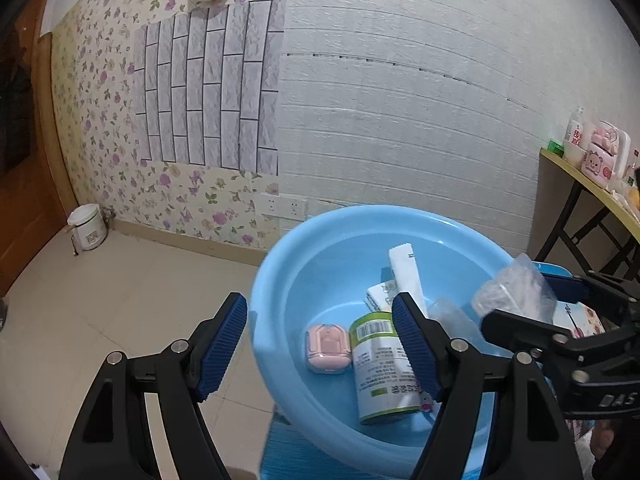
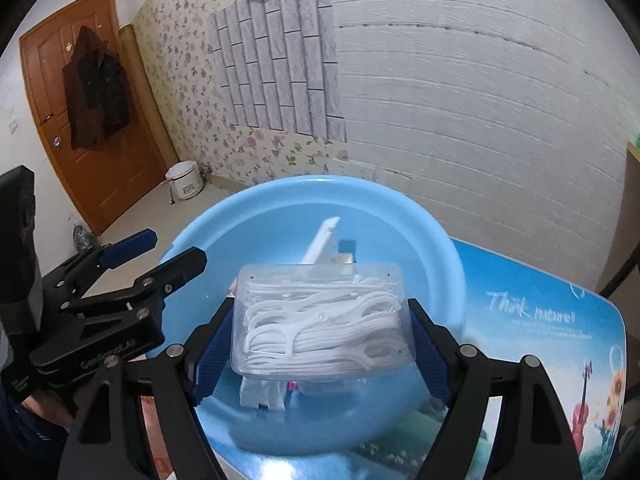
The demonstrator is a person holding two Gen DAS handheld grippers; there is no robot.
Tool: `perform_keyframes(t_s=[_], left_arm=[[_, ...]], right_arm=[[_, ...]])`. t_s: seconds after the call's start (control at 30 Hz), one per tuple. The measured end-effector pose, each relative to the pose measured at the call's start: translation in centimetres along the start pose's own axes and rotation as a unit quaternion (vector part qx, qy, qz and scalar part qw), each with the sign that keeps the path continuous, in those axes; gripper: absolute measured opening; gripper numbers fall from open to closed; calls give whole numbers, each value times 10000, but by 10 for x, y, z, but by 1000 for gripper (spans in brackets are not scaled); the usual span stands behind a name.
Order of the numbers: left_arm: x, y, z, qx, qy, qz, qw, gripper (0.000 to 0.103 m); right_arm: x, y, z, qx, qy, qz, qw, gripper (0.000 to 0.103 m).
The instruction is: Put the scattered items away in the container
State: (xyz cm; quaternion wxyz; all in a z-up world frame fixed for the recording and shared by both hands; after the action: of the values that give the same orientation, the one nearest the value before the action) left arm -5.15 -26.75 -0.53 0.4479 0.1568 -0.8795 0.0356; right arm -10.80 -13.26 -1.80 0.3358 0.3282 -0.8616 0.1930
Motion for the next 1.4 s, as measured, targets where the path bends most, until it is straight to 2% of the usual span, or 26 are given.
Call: perform_keyframes(t_s=[0.1,0.2,0.3,0.73,1.07,1.23,1.4], left_arm=[[0,-7,2,37,-32,-66,10000,73],[0,-10,3,66,-51,-93,9999,73],[0,-11,5,88,-67,-81,9999,73],[4,0,-1,64,-76,-10,10000,76],[8,32,-15,20,-71,268,9996,87],[6,57,-22,-7,-117,350,9993,96],[1,88,-26,-92,-170,471,9987,98]], right_arm=[[1,-6,11,103,-97,-60,9999,82],[-1,-11,17,-49,-219,-257,9994,83],[-4,-10,19,-125,-223,-264,9993,97],[-5,1,7,-266,-187,-4,9995,97],[-17,26,-25,-570,-134,329,9977,97],[-27,52,-47,-735,-94,603,9954,97],[-41,82,-76,-958,-50,906,9913,97]])
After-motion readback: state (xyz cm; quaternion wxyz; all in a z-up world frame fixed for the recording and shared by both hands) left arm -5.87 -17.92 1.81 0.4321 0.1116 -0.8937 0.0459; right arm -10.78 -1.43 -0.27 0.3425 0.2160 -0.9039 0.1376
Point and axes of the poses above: each gripper's, at about its wrist camera, not at the fingertips, and z roughly the way its jaws point, y to its right, x to its top, the point moved 8 cm from there along z, roughly the way its jaws point
